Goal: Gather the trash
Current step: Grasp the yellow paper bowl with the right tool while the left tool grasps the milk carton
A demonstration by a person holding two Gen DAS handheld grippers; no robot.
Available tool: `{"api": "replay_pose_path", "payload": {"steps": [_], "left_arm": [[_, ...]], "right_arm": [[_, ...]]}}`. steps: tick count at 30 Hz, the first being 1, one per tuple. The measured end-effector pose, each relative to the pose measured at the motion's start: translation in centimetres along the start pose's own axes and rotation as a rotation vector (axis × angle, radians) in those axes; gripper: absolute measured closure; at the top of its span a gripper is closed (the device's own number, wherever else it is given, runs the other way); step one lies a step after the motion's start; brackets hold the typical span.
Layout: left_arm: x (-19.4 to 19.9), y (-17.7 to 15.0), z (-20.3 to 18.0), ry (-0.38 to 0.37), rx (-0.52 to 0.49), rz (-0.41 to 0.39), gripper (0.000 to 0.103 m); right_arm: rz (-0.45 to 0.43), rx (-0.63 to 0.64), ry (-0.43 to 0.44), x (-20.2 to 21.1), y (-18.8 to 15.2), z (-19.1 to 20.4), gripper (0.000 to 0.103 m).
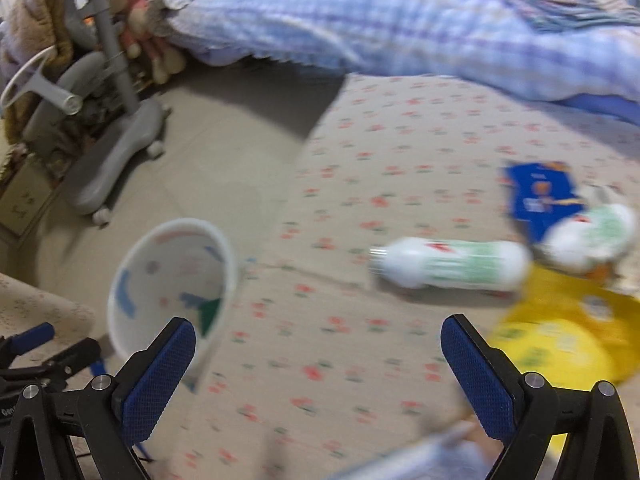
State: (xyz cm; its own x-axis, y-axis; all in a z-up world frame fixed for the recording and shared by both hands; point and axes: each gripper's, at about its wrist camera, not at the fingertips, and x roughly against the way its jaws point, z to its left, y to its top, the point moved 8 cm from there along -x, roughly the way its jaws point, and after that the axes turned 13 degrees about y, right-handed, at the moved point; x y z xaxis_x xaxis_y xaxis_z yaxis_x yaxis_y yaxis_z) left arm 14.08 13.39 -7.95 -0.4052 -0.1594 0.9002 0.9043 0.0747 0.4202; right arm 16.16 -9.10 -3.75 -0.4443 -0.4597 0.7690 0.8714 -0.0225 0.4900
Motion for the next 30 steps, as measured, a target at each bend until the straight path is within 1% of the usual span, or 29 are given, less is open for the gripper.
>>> {"api": "replay_pose_path", "payload": {"steps": [5,7,8,12,14,19,22,23,24,25,26,27,28,30], "left_arm": [[0.5,0.0,-3.1,-0.047,-0.031,0.022,0.000],[0.8,0.0,-4.3,-0.058,-0.046,0.017,0.000],[1.0,0.0,-4.8,-0.062,-0.055,0.014,0.000],[1.2,-0.3,-6.7,-0.076,-0.083,0.026,0.000],[1.3,-0.5,-7.4,-0.081,-0.097,0.033,0.000],[1.5,-1.2,-8.9,-0.081,-0.138,0.040,0.000],[1.7,-1.6,-9.9,-0.083,-0.163,0.045,0.000],[1.8,-1.7,-10.3,-0.085,-0.174,0.046,0.000],[1.8,-1.8,-10.6,-0.086,-0.183,0.045,0.000],[1.9,-2.0,-11.0,-0.087,-0.195,0.044,0.000],[2.0,-2.1,-11.4,-0.089,-0.207,0.043,0.000],[2.1,-2.3,-11.9,-0.093,-0.219,0.044,0.000],[2.2,-2.4,-12.4,-0.101,-0.232,0.046,0.000],[2.4,-2.8,-13.7,-0.118,-0.260,0.052,0.000]], "right_arm": [[-0.016,-0.067,-0.054,3.2,-0.7,-4.5,0.002],[-0.001,-0.098,-0.073,3.9,-1.1,-6.4,0.002],[0.010,-0.111,-0.078,4.1,-1.3,-7.2,0.002],[0.087,-0.117,-0.046,3.8,-2.0,-9.7,0.002],[0.135,-0.093,-0.041,3.3,-2.5,-10.7,0.002],[0.215,-0.050,-0.055,2.0,-4.0,-12.5,0.002],[0.238,-0.042,-0.049,1.3,-4.6,-13.1,0.007],[0.242,-0.042,-0.054,1.2,-4.8,-13.3,0.013],[0.244,-0.037,-0.069,1.2,-5.0,-13.4,0.022],[0.244,-0.026,-0.086,1.4,-5.0,-13.5,0.027],[0.244,-0.019,-0.084,1.5,-5.1,-13.4,0.039],[0.249,-0.022,-0.063,1.6,-5.3,-13.3,0.055],[0.252,-0.031,-0.047,1.7,-5.4,-13.3,0.059],[0.240,-0.040,-0.048,2.3,-5.4,-13.7,0.070]]}}
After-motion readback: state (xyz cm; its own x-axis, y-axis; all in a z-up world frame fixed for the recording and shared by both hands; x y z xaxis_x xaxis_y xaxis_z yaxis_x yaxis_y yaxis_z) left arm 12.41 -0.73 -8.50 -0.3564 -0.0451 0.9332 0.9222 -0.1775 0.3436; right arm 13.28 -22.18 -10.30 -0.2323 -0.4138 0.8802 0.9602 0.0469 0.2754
